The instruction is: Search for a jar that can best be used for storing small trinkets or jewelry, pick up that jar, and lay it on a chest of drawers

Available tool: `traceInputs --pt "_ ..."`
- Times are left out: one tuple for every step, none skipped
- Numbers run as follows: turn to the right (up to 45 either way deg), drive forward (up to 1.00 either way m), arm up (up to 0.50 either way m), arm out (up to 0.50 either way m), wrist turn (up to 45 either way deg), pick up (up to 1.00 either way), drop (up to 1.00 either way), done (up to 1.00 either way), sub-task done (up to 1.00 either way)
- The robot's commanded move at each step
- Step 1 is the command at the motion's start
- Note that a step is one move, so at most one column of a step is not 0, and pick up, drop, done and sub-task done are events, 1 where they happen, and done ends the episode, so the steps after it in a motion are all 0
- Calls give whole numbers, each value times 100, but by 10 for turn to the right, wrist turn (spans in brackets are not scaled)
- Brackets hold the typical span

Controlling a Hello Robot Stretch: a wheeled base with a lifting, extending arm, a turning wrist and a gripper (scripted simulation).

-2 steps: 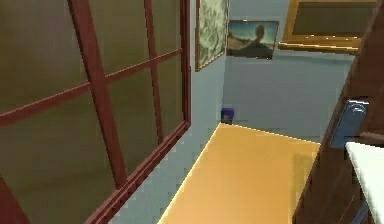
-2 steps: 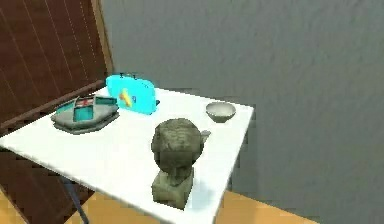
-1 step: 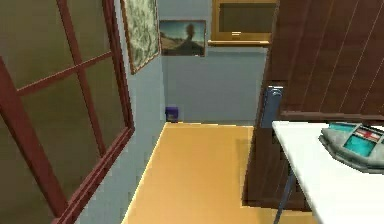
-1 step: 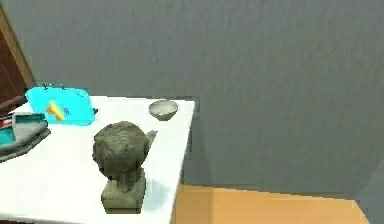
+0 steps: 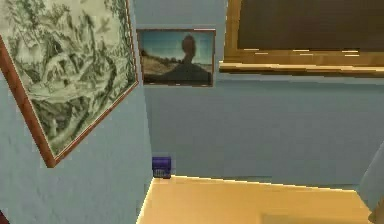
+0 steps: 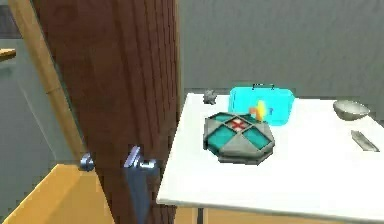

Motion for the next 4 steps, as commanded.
traceInputs --pt "0 50 0 0 0 0 0 0 0" --pt "450 0 0 0 0 0 0 0 0" --pt "270 0 0 0 0 0 0 0 0" --pt "0 35 0 0 0 0 0 0 0"
